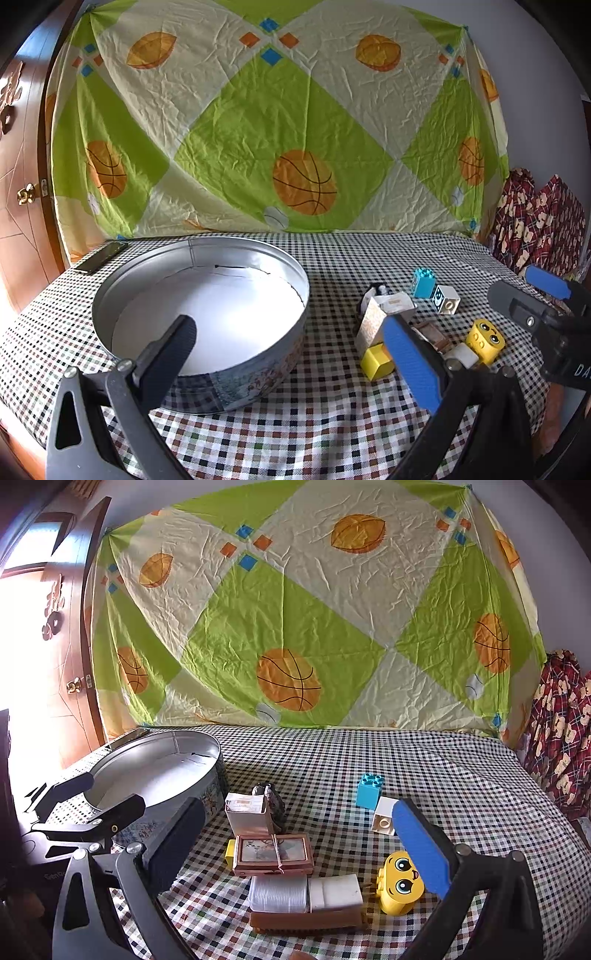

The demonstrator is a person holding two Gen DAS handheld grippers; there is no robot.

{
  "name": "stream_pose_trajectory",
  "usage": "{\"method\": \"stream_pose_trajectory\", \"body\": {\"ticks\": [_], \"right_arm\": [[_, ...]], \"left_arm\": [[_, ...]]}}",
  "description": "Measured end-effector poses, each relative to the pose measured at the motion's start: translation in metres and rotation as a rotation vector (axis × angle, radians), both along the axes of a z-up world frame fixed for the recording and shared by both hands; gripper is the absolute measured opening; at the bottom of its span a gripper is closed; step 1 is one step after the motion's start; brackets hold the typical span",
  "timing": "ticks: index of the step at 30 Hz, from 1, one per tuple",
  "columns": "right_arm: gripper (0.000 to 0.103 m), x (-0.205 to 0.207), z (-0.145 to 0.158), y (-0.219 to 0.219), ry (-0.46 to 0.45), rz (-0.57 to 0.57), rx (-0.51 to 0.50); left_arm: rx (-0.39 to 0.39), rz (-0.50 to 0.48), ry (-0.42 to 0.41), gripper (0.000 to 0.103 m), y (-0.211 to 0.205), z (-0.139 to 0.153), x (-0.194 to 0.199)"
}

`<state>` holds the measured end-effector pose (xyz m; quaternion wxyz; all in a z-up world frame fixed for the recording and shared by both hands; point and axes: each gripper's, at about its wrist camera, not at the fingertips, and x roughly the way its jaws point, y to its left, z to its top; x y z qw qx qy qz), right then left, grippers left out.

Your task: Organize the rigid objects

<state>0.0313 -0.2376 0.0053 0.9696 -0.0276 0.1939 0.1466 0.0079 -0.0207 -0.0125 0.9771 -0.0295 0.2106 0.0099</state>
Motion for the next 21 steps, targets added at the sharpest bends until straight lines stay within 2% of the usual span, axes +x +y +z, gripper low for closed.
{"method": "stream_pose_trajectory", "body": {"ticks": [21], "right_arm": [[0.102, 0.004, -0.01, -0.007, 0.025, -0.011, 0.017]], "left_arm": [[0.009, -0.004, 0.019, 0.103, -0.005, -0.009, 0.004]]}}
